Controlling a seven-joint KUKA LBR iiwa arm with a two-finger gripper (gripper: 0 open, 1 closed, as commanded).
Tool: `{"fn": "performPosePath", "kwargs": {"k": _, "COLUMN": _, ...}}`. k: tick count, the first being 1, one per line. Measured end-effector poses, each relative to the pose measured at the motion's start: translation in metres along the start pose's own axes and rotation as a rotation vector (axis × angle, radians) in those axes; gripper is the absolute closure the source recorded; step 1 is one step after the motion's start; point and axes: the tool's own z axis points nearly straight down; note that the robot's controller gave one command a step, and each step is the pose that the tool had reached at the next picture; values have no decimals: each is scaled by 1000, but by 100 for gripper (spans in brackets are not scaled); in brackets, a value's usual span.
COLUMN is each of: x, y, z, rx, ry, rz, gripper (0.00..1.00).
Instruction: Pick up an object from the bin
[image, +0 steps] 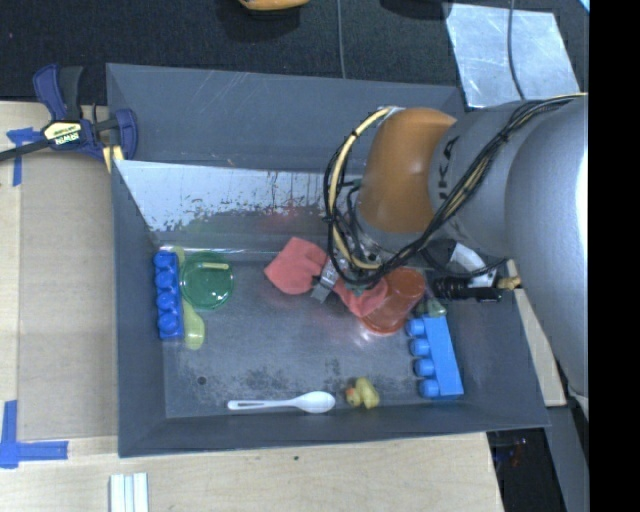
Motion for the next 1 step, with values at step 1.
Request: {"fn": "performPosePath", "kwargs": {"k": 1, "x": -3, "y": 2, "z": -42, "rx": -6, "ry": -8, "rz": 0, "gripper": 100}}
